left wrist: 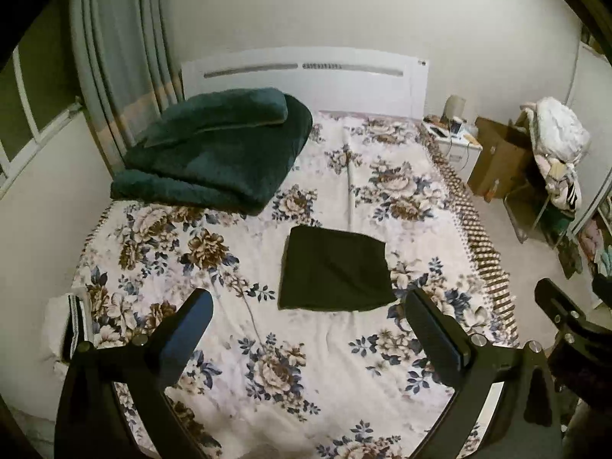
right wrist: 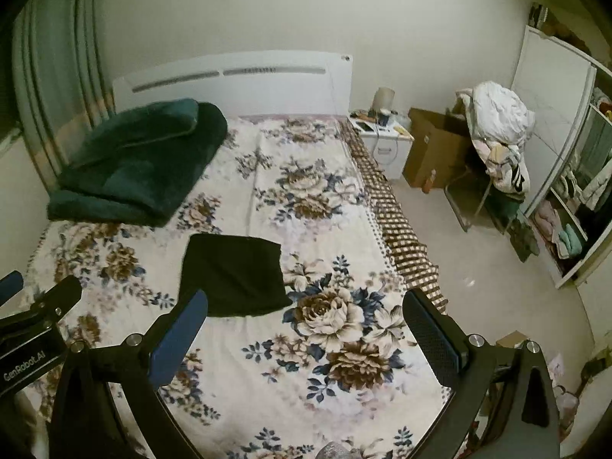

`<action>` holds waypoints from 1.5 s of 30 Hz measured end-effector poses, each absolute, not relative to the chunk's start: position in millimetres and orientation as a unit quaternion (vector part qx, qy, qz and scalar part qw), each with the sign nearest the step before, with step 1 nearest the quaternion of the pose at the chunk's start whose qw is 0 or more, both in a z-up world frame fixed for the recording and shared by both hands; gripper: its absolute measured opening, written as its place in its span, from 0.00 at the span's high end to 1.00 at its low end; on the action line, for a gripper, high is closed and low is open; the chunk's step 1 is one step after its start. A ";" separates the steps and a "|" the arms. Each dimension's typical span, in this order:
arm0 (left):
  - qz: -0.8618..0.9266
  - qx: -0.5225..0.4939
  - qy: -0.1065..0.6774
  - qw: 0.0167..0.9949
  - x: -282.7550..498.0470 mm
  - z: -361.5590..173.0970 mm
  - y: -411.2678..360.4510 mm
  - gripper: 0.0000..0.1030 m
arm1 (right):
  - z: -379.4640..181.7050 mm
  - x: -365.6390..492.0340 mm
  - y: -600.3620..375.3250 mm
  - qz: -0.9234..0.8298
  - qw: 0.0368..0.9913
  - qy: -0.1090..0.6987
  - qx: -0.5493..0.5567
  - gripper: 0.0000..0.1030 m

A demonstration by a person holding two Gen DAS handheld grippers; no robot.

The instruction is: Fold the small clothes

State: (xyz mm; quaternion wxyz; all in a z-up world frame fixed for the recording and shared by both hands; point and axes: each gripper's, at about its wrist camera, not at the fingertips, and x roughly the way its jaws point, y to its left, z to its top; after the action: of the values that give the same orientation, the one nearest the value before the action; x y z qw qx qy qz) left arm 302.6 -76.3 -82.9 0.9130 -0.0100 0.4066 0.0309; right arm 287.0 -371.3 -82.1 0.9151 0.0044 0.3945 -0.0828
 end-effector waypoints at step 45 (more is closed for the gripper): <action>0.053 -0.020 0.366 0.929 222.0 -21.8 -73.1 0.00 | 16.6 218.7 -375.8 -0.028 0.939 0.341 -0.006 0.00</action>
State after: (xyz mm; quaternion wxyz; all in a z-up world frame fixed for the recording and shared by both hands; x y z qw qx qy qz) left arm 222.0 -73.1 -21.8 0.9291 -0.0197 0.3655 0.0527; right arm 218.7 -375.8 16.6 0.9395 -0.0059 0.3415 -0.0278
